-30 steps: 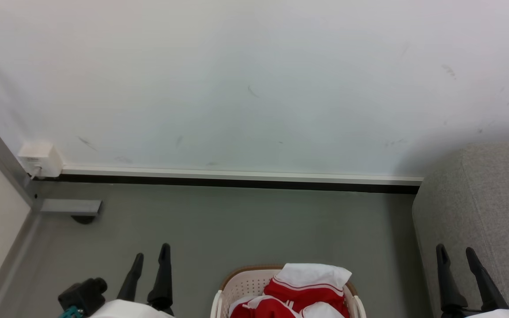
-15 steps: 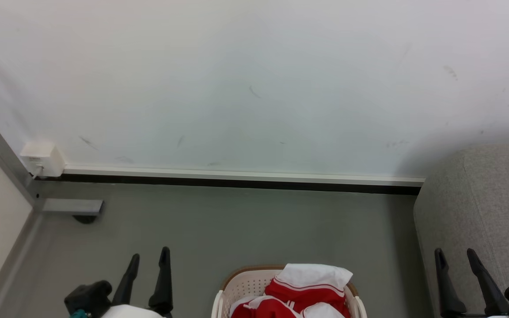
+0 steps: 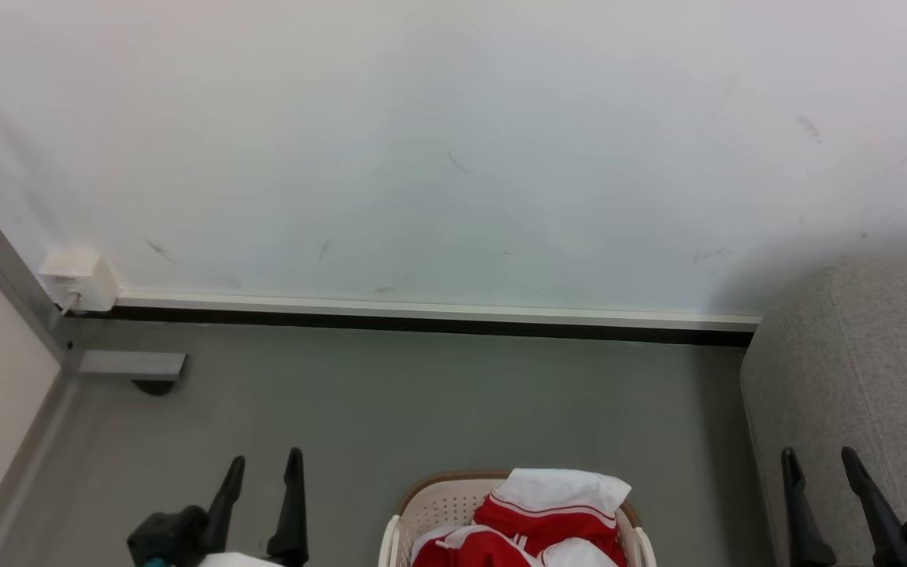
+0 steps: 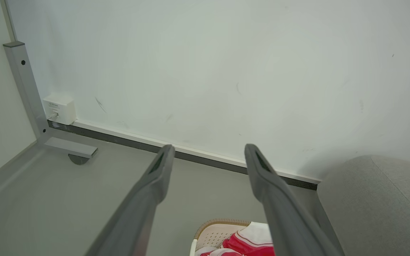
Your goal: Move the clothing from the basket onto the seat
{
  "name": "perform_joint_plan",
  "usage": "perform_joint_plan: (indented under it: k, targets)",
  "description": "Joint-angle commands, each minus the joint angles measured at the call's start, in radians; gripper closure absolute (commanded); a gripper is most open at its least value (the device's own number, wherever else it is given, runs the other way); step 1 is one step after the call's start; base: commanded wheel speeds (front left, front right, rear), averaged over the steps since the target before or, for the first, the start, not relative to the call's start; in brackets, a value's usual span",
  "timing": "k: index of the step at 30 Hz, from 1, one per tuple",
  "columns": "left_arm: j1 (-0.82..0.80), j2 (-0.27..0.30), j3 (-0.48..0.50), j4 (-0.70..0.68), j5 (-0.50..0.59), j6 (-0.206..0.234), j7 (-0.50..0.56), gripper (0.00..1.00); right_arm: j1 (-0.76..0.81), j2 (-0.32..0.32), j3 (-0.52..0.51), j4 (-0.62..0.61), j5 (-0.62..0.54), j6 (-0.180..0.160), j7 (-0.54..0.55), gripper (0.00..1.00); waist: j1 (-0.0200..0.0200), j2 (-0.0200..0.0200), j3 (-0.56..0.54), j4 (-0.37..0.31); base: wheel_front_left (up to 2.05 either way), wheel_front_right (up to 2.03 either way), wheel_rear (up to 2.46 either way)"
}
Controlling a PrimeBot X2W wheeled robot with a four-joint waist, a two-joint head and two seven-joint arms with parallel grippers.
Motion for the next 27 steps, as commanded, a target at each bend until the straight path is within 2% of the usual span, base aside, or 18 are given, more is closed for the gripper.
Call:
perform_joint_plan:
  k: [1,27]
  targets:
    - [-0.002,0.008,0.002,-0.002,0.028,0.002,-0.009,0.00,0.006,0.000,-0.003,-0.002,-0.018,-0.002,-0.007,0.00,0.0000,-0.0001,0.000,0.000,0.00,0.00,0.00]
    - [-0.008,0.010,-0.018,0.010,0.188,0.006,-0.053,0.00,0.018,0.012,-0.025,0.008,-0.122,-0.002,-0.052,0.00,0.0000,-0.0001,0.026,-0.011,0.00,0.00,0.00]
